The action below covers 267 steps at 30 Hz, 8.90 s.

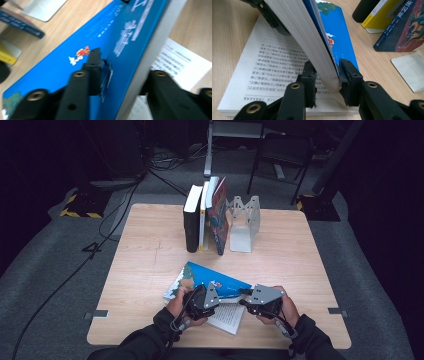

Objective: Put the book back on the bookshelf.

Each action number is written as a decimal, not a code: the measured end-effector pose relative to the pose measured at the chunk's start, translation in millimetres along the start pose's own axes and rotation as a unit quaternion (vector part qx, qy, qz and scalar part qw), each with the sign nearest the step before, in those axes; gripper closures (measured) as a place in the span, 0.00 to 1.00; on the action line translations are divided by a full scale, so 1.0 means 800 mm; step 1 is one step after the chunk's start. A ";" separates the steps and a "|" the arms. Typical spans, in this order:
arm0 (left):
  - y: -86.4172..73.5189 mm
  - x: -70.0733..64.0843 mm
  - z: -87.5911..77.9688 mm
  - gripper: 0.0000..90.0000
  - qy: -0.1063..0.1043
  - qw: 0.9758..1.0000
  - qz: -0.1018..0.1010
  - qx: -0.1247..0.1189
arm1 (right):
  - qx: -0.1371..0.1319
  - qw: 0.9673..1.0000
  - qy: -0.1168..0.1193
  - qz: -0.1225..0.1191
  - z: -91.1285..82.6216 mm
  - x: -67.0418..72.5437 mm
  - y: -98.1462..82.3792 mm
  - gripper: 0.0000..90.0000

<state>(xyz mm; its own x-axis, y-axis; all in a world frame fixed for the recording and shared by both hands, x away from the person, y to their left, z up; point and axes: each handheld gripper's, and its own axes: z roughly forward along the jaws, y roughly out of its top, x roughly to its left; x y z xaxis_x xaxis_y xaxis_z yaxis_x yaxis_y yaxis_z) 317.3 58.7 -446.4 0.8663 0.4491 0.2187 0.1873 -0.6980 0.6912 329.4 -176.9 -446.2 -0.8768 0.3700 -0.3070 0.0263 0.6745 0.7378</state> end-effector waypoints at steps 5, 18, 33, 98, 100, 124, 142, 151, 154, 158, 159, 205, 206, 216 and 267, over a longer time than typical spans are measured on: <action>-0.014 0.013 0.000 0.81 -0.038 0.998 -0.038 -0.039 | -0.021 0.999 0.008 0.033 -0.011 -0.017 -0.009 0.53; -0.024 0.054 -0.036 0.85 -0.092 0.981 -0.105 -0.134 | 0.028 0.988 0.009 0.154 -0.010 -0.058 -0.083 0.48; -0.016 0.042 -0.032 0.85 -0.080 0.989 -0.065 -0.105 | -0.058 0.982 0.127 0.130 0.007 -0.025 -0.057 0.53; -0.009 0.051 -0.059 0.79 -0.152 0.965 -0.146 -0.158 | -0.146 0.974 0.022 0.172 -0.012 -0.036 -0.011 0.73; -0.009 0.051 -0.060 0.79 -0.153 0.962 -0.142 -0.177 | -0.151 0.973 0.017 0.173 -0.018 -0.039 -0.010 0.74; -0.071 0.021 -0.129 0.80 0.095 0.964 -0.182 -0.171 | -0.163 0.977 0.051 0.131 0.024 -0.019 0.130 0.64; 0.015 0.051 -0.040 0.84 -0.043 0.958 -0.162 -0.232 | -0.175 0.973 -0.021 0.151 -0.039 -0.070 0.063 0.75; 0.017 0.053 -0.032 0.82 -0.040 0.955 -0.160 -0.248 | -0.185 0.970 -0.020 0.154 -0.053 -0.075 0.054 0.66; 0.011 0.053 -0.040 0.82 -0.024 0.958 -0.154 -0.241 | -0.172 0.974 -0.030 0.141 -0.048 -0.066 0.064 0.61; 0.004 0.046 -0.050 0.77 0.003 0.963 -0.153 -0.222 | -0.161 0.978 -0.027 0.128 -0.038 -0.053 0.072 0.57; 0.001 0.043 -0.053 0.76 0.007 0.962 -0.162 -0.218 | -0.157 0.980 -0.023 0.123 -0.036 -0.050 0.073 0.56; -0.041 0.009 -0.017 0.66 0.087 0.971 -0.180 -0.127 | -0.080 0.991 0.018 0.109 0.035 -0.032 0.038 0.39; -0.047 0.018 -0.022 0.66 0.067 0.975 -0.168 -0.128 | -0.079 0.990 0.027 0.110 0.033 -0.034 0.036 0.39; -0.075 0.044 -0.050 0.67 -0.022 0.988 -0.100 -0.115 | -0.080 0.991 0.004 0.109 0.006 -0.050 0.002 0.40; -0.111 0.083 -0.086 0.47 -0.027 0.986 -0.110 -0.122 | -0.126 0.985 0.119 0.005 0.010 -0.029 0.047 0.59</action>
<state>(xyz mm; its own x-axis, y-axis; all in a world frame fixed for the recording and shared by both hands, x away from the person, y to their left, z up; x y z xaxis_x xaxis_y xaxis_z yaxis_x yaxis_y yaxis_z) 326.3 189.0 -445.9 0.8420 0.5394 0.0129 0.2617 -0.4292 0.8645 354.4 -155.0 -415.8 -0.9654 0.1957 -0.1724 -0.0587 0.4811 0.8747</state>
